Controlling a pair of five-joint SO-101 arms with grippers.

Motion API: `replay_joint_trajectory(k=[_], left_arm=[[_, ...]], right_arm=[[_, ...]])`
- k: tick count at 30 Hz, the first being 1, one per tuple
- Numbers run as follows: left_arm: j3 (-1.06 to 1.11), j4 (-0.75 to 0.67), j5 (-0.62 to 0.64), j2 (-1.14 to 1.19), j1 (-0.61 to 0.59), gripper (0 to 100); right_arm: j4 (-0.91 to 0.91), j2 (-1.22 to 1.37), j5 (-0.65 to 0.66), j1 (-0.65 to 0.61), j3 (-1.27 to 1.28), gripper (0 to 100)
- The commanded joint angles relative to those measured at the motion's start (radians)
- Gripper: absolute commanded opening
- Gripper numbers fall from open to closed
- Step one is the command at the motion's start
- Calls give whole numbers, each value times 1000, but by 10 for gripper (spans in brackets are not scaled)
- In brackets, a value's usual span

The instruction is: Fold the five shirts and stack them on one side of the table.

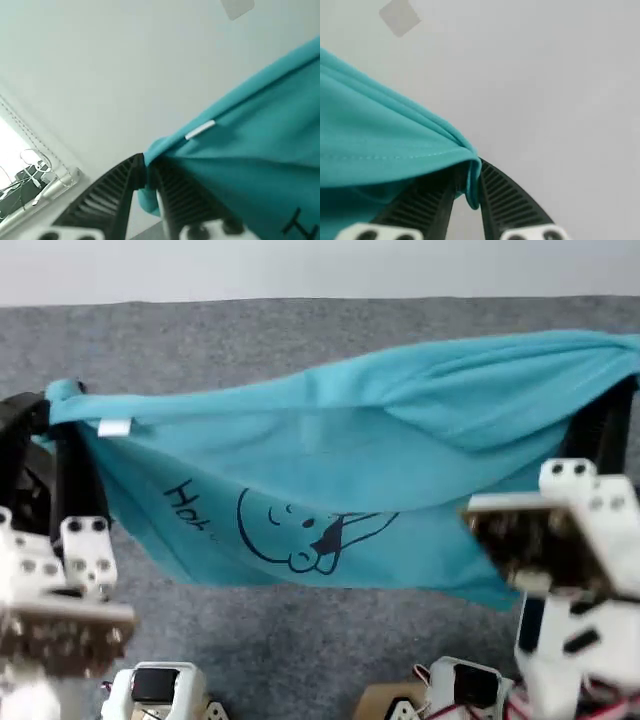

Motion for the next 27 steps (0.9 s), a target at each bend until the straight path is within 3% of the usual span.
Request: replay_joint_trajectory(k=[1,6,13,18,22,27], left_arm=[[-25,48,-48,-21,-6,6],[-4,126,-52,-20,-6,6],[243,121,-48,-20,-5,6],[564,-34,-51,-20,-6,6],[693,-152,-48,-20,-6,6],[702,-9,-52,-21,-5,6]], right_arm=[[16,-4,46,13,-46,10],[114,10,57,8,-8,10],[194,87,55,-30,153,10],[166,168,52,-99,316,10],[143,239,32,-111,364,10],[255,285,37,-114,367,10]])
